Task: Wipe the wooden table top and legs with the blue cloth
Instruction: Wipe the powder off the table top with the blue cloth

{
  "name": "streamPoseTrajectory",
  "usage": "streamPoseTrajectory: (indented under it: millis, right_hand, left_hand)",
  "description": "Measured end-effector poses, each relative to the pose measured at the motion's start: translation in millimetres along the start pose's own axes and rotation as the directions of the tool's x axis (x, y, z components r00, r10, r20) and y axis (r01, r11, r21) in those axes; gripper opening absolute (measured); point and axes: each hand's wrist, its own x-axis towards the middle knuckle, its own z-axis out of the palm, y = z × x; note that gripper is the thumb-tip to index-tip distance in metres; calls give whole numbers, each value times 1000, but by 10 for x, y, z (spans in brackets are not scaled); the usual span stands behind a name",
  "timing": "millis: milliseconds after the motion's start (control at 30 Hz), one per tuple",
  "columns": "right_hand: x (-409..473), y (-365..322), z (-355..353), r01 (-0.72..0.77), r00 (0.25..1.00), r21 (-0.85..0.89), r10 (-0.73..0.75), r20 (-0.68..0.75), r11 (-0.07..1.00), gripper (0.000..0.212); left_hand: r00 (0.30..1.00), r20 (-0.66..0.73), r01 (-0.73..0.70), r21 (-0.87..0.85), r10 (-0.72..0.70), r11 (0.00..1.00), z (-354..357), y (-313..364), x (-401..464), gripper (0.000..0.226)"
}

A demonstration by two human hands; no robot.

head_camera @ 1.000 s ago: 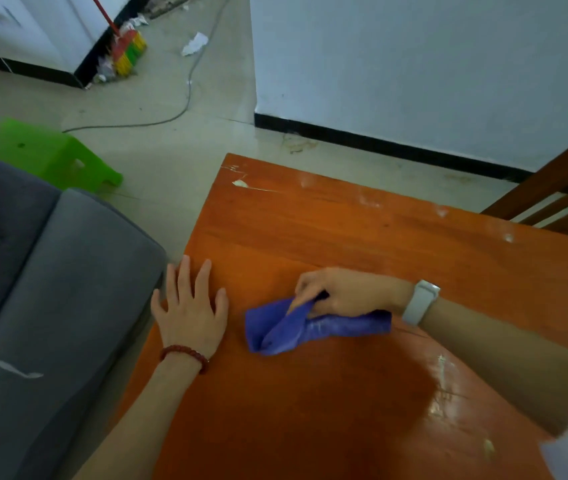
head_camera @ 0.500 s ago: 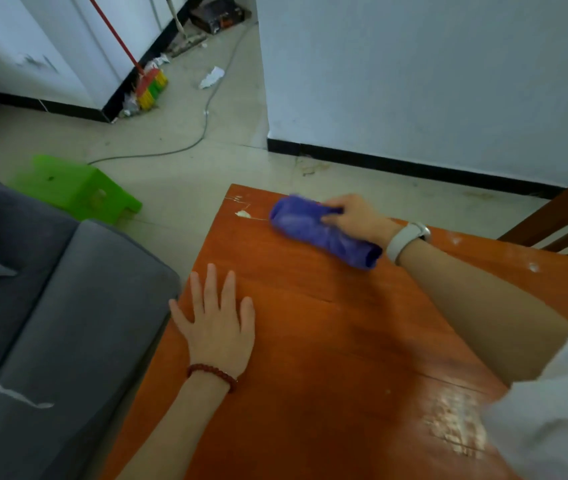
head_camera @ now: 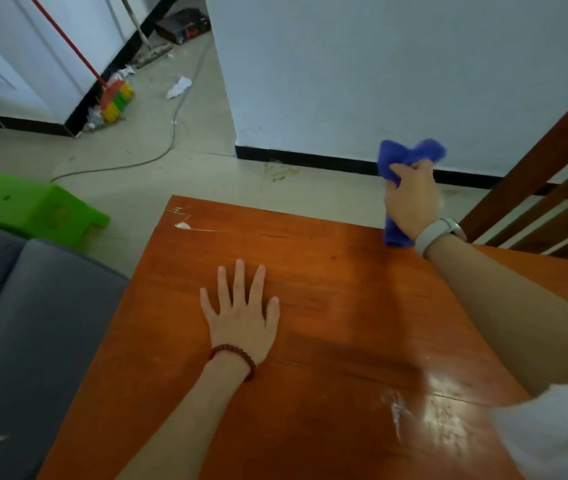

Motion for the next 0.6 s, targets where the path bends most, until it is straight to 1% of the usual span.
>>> streamPoseTrajectory:
  millis: [33,67,100,133,167,200,233,267,300,333,367,400,433,467,500,533,567,600]
  right_hand:
    - [-2,-2,-42,10,1000,50,-8,-26,999,33]
    - [-21,-25,-85,104,990,105,-114,89,989,32]
    - [-55,-50,-121,214,924,181,-259,280,960,31]
    - [-117,-87,-139,263,783,246,-356,511,933,30]
    - [-183,-98,-149,275,606,260,-377,700,925,29]
    - [-228,-53,-149,301,494,242,-368,788,922,28]
    - [-222,34,-128,324,527,199,-351,774,925,27]
    - [-163,144,-119,324,678,118,-318,662,939,27]
    - [-100,253,-149,287,854,3,-257,452,958,29]
    - [-61,351,-211,200,961,-123,-170,218,972,32]
    - [-34,439,-294,142,990,-206,-134,53,968,37]
    - [1,517,-362,155,986,-242,-164,-15,958,43]
    - [9,574,-429,226,973,-226,-230,7,948,48]
    - [-31,580,-518,328,944,-147,-315,102,933,53]
    - [-98,563,-600,389,895,-12,-374,243,921,57]
    - [-163,555,-658,373,827,106,-382,414,922,59]
    - [-200,571,-681,333,737,151,-357,574,931,56]
    - [-209,620,-668,303,659,124,-302,689,945,46]
  left_hand:
    - [1000,-8,4,5,-4,1000,-3,10,-2,66]
    - [1000,-11,6,8,-6,1000,-4,18,-1,67]
    - [1000,-10,11,6,-11,1000,-6,26,4,69]
    - [1000,-5,18,0,-18,1000,-11,32,10,70]
    - [1000,0,26,-10,-26,1000,-21,40,15,70]
    - [999,6,35,-21,-35,999,-31,52,20,67]
    - [999,17,47,-32,-46,998,-39,68,21,63]
    - [998,28,63,-44,-61,997,-51,88,18,58]
    - [996,33,83,-59,-82,995,-69,118,5,56]
    - [994,33,103,-74,-101,992,-81,160,-15,55]
    - [993,28,114,-89,-112,989,-100,222,-33,55]
    - [994,18,108,-102,-106,989,-118,300,-46,56]
    - [997,2,83,-110,-83,990,-134,392,-49,56]
    - [999,-13,45,-119,-47,992,-145,499,-46,56]
    - [1000,-22,6,-125,-9,992,-151,619,-36,57]
    - [999,-23,-26,-125,24,992,-140,740,-22,58]
    - [999,-16,-49,-121,47,991,-119,852,-5,59]
    - [998,0,-61,-110,62,992,-83,939,10,60]
